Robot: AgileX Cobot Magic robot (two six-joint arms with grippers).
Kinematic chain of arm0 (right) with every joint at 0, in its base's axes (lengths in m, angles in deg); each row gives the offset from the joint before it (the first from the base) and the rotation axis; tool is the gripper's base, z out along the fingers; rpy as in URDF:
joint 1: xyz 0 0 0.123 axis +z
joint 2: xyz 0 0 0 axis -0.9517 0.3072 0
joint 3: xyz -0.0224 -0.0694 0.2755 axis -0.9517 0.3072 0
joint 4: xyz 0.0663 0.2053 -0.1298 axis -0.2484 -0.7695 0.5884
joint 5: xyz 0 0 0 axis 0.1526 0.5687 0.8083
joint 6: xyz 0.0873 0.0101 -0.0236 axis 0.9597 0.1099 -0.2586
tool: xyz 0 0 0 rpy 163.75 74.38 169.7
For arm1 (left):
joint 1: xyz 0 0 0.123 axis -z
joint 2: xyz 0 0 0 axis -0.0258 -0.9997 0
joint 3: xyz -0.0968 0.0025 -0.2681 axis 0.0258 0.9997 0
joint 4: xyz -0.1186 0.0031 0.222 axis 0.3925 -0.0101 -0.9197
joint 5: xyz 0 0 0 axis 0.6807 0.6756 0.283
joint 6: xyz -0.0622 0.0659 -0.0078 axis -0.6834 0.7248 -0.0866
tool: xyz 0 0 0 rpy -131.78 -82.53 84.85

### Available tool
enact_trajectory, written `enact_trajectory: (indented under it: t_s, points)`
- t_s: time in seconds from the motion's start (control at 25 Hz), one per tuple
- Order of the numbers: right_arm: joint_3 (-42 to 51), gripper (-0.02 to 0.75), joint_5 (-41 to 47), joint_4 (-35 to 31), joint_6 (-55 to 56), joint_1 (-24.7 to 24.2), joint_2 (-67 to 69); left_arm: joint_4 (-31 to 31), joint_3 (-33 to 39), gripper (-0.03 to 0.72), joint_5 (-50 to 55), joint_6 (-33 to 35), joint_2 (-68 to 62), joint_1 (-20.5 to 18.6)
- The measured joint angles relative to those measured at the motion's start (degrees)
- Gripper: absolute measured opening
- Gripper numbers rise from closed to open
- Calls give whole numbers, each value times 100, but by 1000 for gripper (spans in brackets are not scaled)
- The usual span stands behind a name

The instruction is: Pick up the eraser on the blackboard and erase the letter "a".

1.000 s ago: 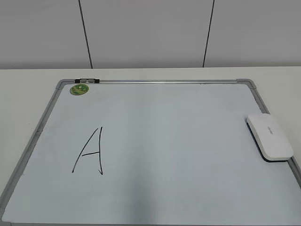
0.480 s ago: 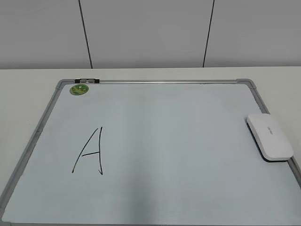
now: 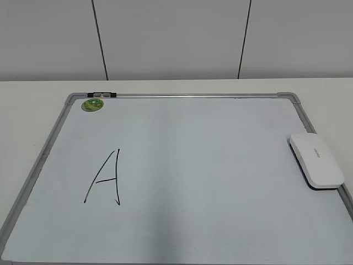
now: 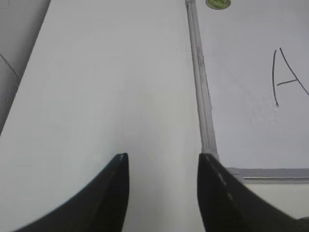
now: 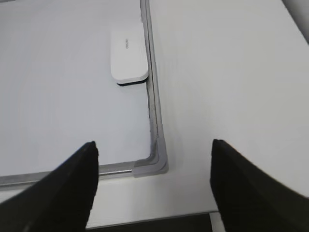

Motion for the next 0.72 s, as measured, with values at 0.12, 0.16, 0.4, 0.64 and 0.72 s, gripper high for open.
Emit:
enact_trajectory:
  t_s: [0.12,0.16,0.4,0.64,0.72]
  points:
    - [0,536,9,0,0,-55,-159,0,0,335,0,0,234,-141]
    - [0,536,9,0,0,-55,-168,0,0,335,0,0,314,-152]
    - [0,536,9,0,0,-55,-171,0,0,326,0,0,394,-174]
    - [0,536,13,0,0,-55,-171,0,0,317,0,0,394,-174]
    - [0,536,13,0,0,-55,-171,0,0,316,0,0,394,-174]
